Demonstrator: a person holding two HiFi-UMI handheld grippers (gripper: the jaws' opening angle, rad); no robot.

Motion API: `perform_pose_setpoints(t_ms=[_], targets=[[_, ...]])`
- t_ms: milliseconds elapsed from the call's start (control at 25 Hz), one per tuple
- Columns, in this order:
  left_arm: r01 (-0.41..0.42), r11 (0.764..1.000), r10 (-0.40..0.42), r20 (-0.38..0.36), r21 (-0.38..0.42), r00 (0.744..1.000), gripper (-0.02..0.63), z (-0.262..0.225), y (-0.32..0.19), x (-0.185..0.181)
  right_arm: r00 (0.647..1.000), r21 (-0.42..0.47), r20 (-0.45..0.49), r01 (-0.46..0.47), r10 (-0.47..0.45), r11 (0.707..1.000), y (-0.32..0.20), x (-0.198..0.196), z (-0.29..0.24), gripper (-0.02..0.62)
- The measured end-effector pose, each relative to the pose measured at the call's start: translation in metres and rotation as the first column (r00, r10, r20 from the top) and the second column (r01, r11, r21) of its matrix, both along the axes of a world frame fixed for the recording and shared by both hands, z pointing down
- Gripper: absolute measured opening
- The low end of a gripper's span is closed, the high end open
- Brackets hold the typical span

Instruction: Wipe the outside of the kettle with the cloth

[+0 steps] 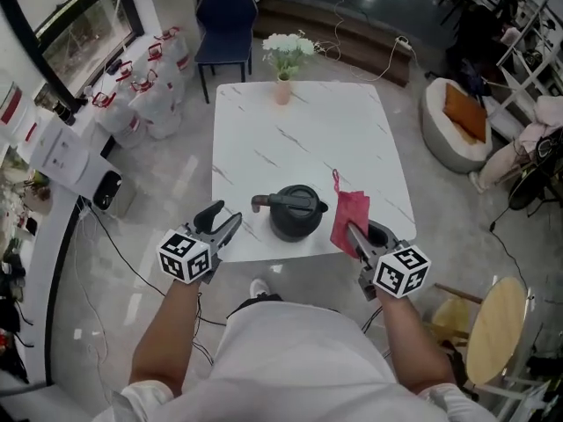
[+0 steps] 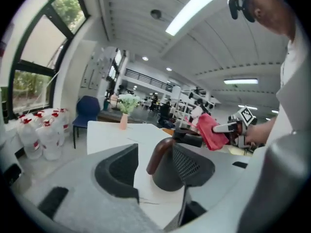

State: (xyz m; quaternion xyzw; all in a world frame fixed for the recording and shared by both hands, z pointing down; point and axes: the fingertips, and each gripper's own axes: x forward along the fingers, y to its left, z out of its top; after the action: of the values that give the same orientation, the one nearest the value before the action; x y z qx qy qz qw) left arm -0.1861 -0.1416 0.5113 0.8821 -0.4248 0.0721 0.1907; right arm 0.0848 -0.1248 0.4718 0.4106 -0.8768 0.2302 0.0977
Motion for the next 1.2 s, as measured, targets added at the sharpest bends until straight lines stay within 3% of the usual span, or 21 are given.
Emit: perform_pose_setpoints(t_ms=[80, 240, 400, 640, 880, 1200], targets=[[0.072, 0.997, -0.073, -0.026, -0.038, 0.997, 0.192, -0.001, 0.018, 0.005, 0.999, 0.0, -0.01, 0.038, -0.038, 0.999, 0.013, -0.001, -0.001, 0.067], [0.14, 0.986, -0.147, -0.063, -0.094, 0.987, 0.133, -0.005, 0.042, 0.025, 0.996, 0.045, -0.045, 0.081, -0.079, 0.996, 0.035, 0.006, -0.004, 0.066], [0.154, 0.981, -0.163, -0.069, -0.122, 0.984, 0.003, -0.012, 0.072, 0.052, 0.994, 0.065, -0.047, 0.105, -0.102, 0.992, 0.052, 0.013, -0.004, 0.064], [0.114, 0.975, -0.117, -0.003, -0.191, 0.993, 0.0, 0.003, 0.119, 0.096, 0.991, 0.073, -0.056, 0.128, -0.124, 0.989, 0.073, 0.024, -0.005, 0.064], [0.065, 0.985, -0.06, 0.034, -0.161, 0.998, 0.0, -0.003, 0.143, 0.129, 0.989, 0.067, -0.064, 0.141, -0.137, 0.988, 0.096, 0.029, 0.008, 0.064], [0.082, 0.992, -0.069, 0.133, -0.094, 0.989, 0.0, -0.015, 0.157, 0.134, 0.986, 0.043, -0.056, 0.16, -0.158, 0.986, 0.12, 0.041, 0.021, 0.064]])
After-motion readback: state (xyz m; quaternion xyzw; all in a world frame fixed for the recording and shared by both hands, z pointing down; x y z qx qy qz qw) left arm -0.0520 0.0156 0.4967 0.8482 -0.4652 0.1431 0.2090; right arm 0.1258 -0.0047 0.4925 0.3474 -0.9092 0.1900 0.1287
